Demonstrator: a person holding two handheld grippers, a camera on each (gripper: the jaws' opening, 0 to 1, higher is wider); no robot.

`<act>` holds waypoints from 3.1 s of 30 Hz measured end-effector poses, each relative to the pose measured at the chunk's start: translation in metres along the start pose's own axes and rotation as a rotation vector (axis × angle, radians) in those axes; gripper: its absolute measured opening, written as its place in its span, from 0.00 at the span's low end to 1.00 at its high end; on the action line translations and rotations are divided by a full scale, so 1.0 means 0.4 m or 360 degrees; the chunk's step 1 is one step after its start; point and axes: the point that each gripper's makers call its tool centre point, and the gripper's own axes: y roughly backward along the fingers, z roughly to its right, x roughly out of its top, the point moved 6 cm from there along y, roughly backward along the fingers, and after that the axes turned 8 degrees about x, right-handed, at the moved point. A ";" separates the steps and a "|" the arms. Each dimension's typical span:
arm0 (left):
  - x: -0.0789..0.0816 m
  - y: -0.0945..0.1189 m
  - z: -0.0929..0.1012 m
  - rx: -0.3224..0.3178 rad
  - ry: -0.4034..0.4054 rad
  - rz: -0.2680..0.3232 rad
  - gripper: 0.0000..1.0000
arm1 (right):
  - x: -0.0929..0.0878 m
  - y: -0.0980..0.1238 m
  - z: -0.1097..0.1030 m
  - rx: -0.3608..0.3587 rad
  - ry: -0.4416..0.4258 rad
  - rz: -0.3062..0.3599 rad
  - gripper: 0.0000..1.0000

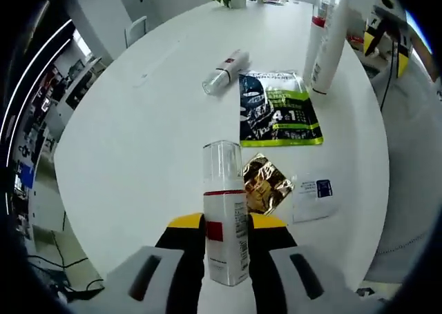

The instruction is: Arrange the skincare products in the storage area until every visible bottle or jar stands upright without overlapping.

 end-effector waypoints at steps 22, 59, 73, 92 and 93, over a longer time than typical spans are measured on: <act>0.090 0.128 0.216 0.0007 0.0069 0.0287 0.20 | 0.004 -0.034 -0.038 0.0066 -0.0005 0.0053 0.38; 0.204 0.187 0.411 -0.0072 -0.0066 0.0564 0.20 | 0.051 -0.075 -0.062 0.0059 -0.0067 0.0306 0.35; 0.230 0.195 0.425 -0.0072 0.0006 0.0682 0.20 | 0.080 -0.073 -0.055 0.0045 -0.0281 0.0597 0.33; 0.250 0.216 0.448 0.0107 0.0029 0.0785 0.20 | 0.103 -0.066 -0.041 0.0165 -0.0649 0.0965 0.26; 0.253 0.217 0.449 0.0113 0.0035 0.0793 0.20 | 0.105 -0.065 -0.039 0.0154 -0.0673 0.0994 0.26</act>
